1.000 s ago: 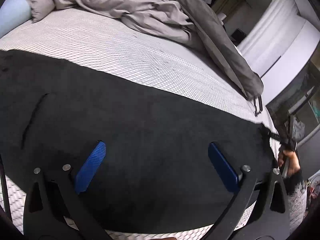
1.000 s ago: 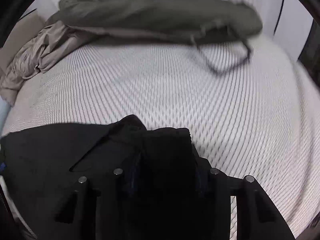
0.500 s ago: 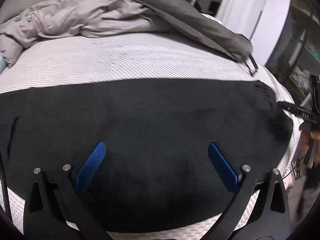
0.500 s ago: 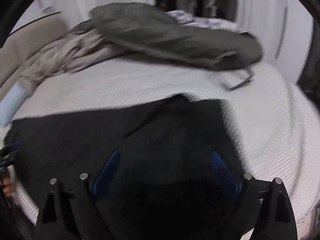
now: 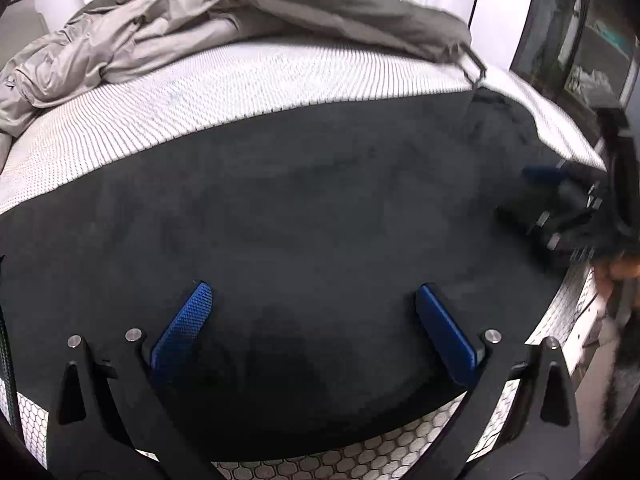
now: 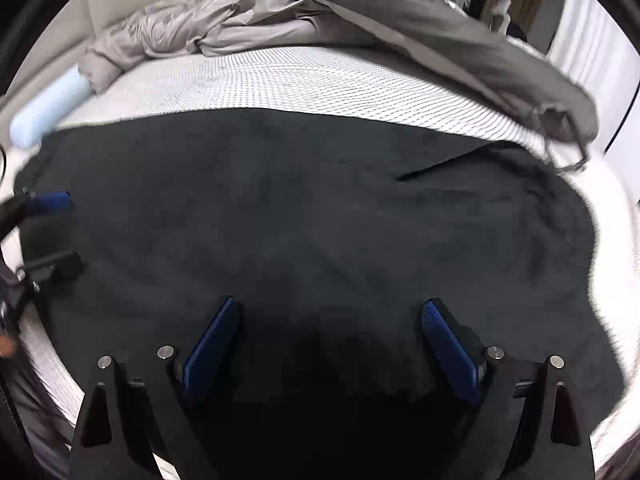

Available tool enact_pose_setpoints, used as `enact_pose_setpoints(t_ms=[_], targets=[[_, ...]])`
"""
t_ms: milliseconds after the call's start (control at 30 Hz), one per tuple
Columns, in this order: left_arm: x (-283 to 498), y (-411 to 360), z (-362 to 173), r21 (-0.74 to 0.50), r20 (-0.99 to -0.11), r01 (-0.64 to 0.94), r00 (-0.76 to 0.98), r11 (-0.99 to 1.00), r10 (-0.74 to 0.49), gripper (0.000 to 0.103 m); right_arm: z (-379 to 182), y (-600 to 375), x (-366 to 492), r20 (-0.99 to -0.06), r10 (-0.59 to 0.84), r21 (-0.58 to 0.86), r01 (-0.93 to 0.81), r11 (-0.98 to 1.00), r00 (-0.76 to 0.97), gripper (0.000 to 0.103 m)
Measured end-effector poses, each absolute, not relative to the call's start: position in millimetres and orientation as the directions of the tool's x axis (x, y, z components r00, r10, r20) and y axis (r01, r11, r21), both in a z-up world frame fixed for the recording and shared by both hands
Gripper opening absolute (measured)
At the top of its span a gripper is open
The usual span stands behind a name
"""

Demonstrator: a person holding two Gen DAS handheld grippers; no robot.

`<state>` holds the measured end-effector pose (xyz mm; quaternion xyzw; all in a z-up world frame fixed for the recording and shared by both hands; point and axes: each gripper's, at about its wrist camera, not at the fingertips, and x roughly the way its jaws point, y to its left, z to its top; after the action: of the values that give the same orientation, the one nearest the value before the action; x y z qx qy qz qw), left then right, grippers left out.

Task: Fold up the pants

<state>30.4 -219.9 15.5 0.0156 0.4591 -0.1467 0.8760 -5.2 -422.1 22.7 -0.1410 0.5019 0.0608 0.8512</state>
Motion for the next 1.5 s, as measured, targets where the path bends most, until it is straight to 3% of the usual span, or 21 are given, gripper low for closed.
enact_pose_setpoints(t_ms=[100,167,233,300,433,533,667,767,833,933,1033,1067,1367,1500], targets=[[34.8,-216.4,7.2,-0.1,-0.822,0.265,0.521,0.959,-0.23,0.102,27.1,-474.9,-5.8,-0.82,-0.252,-0.347,-0.097,0.933,0.513,0.093],[37.0,-211.8,5.1,-0.1,-0.826,0.264,0.516,0.959,-0.228,0.102,22.3,-517.5,-6.2,-0.818,-0.321,-0.349,0.032,0.937,0.477,0.094],[37.9,-205.5,5.2,-0.115,-0.828,0.257,0.509,0.96,-0.235,0.102,25.3,-539.2,-9.8,-0.847,-0.247,-0.233,0.088,0.968,0.471,0.094],[40.5,-199.9,10.1,-0.135,-0.829,0.243,0.503,0.961,-0.244,0.101,37.1,-534.8,-16.3,-0.832,-0.242,-0.213,0.116,0.97,0.498,0.094],[59.3,-201.2,32.9,-0.205,-0.806,0.225,0.514,0.953,-0.294,0.1,59.2,-487.2,-17.7,-0.824,-0.119,-0.14,0.005,0.99,0.554,0.094],[87.9,-223.6,37.8,-0.147,-0.813,0.29,0.509,0.946,-0.282,0.1,54.8,-448.7,0.6,-0.849,-0.019,-0.071,-0.078,0.994,0.529,0.094],[117.3,-234.7,8.6,-0.116,-0.871,0.321,0.423,0.94,-0.252,0.082,20.6,-425.5,35.7,-0.894,0.061,0.008,-0.12,0.993,0.444,0.094],[118.5,-215.9,8.0,-0.076,-0.866,0.341,0.444,0.937,-0.232,0.079,3.7,-428.7,42.1,-0.886,-0.099,-0.184,-0.147,0.972,0.454,0.094],[121.0,-191.7,10.6,-0.033,-0.864,0.298,0.471,0.954,-0.177,0.079,6.8,-456.0,37.3,-0.85,-0.217,-0.287,-0.077,0.955,0.481,0.093],[126.5,-146.6,3.7,-0.014,-0.866,0.203,0.486,0.979,-0.113,0.083,9.3,-488.4,31.6,-0.88,-0.107,-0.171,-0.098,0.98,0.463,0.087],[125.9,-118.2,3.8,-0.045,-0.864,0.158,0.49,0.986,-0.118,0.082,9.5,-477.2,32.8,-0.822,-0.274,-0.366,-0.095,0.926,0.5,0.09],[123.3,-114.1,5.6,-0.045,-0.862,0.173,0.49,0.984,-0.125,0.082,11.1,-478.6,31.2,-0.825,-0.279,-0.365,-0.087,0.927,0.492,0.09],[141.9,-167.8,35.5,0.025,-0.841,0.279,0.526,0.96,-0.13,0.068,23.7,-406.4,73.1,-0.872,0.017,-0.063,-0.147,0.987,0.489,0.09],[178.1,-190.5,16.1,-0.014,-0.871,0.294,0.466,0.956,-0.156,0.06,0.8,-376.9,122.0,-0.901,0.036,-0.049,-0.185,0.981,0.432,0.09]])
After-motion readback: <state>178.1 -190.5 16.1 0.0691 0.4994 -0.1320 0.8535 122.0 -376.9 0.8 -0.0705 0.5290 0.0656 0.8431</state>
